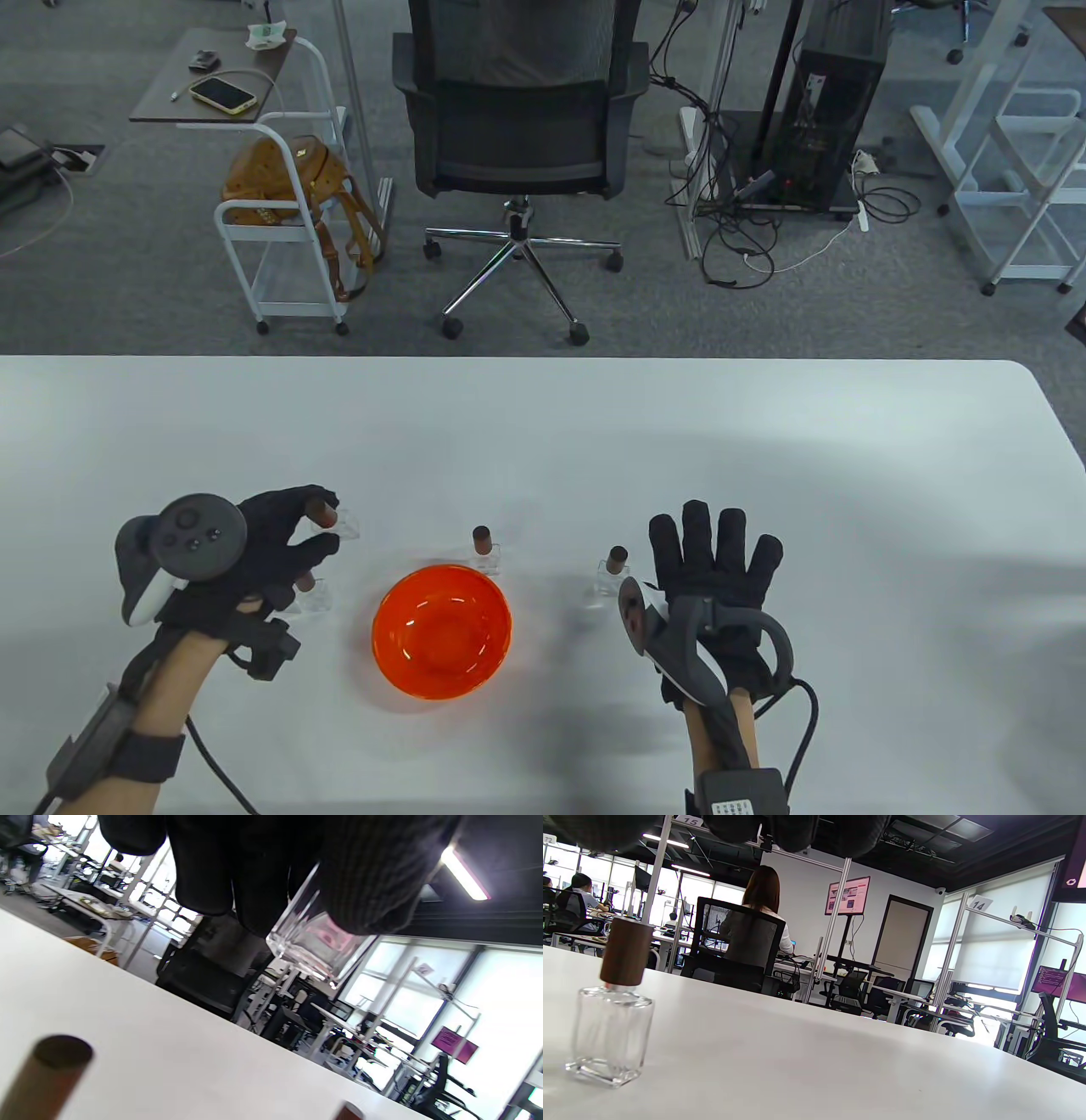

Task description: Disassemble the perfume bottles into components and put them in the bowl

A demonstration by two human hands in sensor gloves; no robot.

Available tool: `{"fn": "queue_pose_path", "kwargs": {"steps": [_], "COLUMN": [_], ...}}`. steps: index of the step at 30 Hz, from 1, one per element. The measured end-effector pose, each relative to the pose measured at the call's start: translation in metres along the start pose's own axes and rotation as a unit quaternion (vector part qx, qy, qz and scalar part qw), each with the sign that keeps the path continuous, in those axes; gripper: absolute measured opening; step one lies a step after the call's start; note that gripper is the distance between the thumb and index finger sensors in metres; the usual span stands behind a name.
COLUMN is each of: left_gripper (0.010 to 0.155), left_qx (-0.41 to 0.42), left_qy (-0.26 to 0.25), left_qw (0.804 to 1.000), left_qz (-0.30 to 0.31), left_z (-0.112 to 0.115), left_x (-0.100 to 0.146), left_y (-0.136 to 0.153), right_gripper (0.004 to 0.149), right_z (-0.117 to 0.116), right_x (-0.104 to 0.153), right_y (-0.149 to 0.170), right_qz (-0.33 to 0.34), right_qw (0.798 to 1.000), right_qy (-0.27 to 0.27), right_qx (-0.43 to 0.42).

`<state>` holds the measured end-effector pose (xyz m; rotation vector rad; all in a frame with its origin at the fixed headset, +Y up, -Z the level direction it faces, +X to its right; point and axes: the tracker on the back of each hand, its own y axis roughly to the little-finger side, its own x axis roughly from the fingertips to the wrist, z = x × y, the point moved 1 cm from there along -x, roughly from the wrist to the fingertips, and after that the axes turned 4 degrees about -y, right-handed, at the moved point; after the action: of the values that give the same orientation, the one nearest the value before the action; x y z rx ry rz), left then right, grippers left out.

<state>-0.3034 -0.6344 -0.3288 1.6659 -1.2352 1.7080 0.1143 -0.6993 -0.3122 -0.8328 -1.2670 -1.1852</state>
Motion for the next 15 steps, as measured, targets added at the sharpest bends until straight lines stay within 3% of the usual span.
{"fn": "queue_pose_path", "kwargs": {"steps": [5, 9, 15], "left_gripper": [0.055, 0.055, 0.054], "left_qx": [-0.008, -0.014, -0.041], "left_qy": [0.014, 0.03, 0.065], "left_qw": [0.999, 0.998, 0.995], "left_qz": [0.047, 0.058, 0.06], "left_z": [0.023, 0.043, 0.062], "left_x": [0.03, 0.045, 0.05], "left_y": [-0.029, -0.034, -0.035], "right_gripper": [0.076, 0.076, 0.073], "right_z": [-0.001, 0.001, 0.038], "right_x": [0.001, 0.004, 0.004], "right_y": [-0.009, -0.022, -0.056], "right_qz": [0.011, 0.026, 0.056], "right_qw": [1.0, 1.0, 0.996], "right_qy": [-0.008, -0.008, 0.02], "right_qx": [0.007, 0.006, -0.07]}}
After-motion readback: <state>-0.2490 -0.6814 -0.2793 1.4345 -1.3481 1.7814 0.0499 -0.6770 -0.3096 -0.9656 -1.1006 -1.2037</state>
